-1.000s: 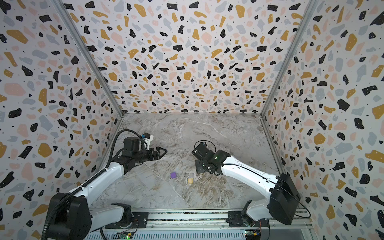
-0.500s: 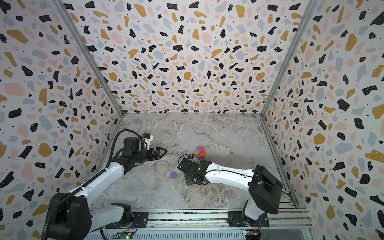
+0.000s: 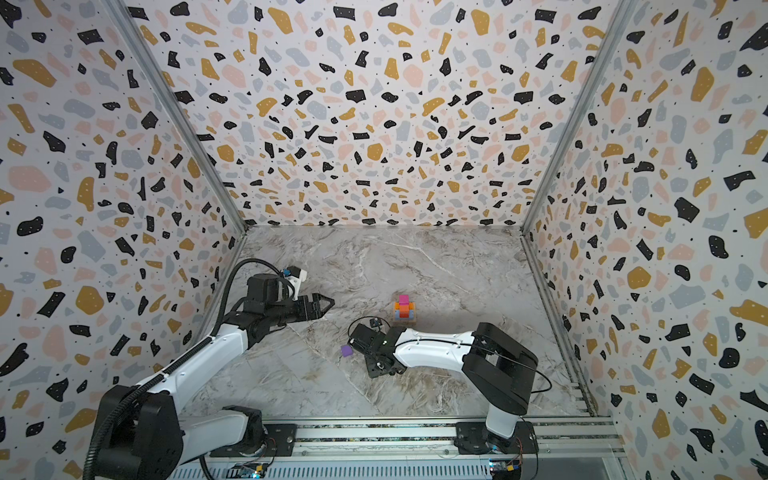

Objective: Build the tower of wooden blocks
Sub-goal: 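Lower the right gripper and close on the small wood cube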

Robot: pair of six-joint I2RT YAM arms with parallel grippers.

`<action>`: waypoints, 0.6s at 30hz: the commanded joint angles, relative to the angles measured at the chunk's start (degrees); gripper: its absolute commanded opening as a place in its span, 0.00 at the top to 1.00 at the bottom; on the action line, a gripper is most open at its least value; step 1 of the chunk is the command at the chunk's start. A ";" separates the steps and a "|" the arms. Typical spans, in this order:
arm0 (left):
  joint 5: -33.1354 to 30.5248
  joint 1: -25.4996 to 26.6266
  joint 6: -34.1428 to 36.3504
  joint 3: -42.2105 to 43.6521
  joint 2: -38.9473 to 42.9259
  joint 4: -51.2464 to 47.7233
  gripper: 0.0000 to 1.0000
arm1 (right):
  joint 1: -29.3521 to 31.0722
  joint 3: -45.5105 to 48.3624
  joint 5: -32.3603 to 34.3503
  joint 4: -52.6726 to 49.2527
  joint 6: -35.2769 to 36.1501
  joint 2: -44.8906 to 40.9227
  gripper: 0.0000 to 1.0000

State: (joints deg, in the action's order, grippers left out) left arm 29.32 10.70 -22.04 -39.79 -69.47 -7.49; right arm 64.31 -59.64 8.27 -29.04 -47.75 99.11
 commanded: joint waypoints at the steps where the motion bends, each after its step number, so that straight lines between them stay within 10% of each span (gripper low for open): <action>1: -0.27 0.36 0.52 -0.90 0.17 0.81 0.06 | 0.30 -1.86 0.52 -0.22 -0.75 0.16 0.49; 18: -0.29 0.37 0.42 -0.73 0.48 0.89 0.06 | 0.29 -4.94 0.60 -1.24 0.02 4.09 0.56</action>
State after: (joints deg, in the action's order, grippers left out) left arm 29.30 10.70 -22.04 -39.79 -69.47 -7.49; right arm 64.31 -63.09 8.34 -28.71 -47.66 102.98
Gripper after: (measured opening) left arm 0.938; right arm 0.443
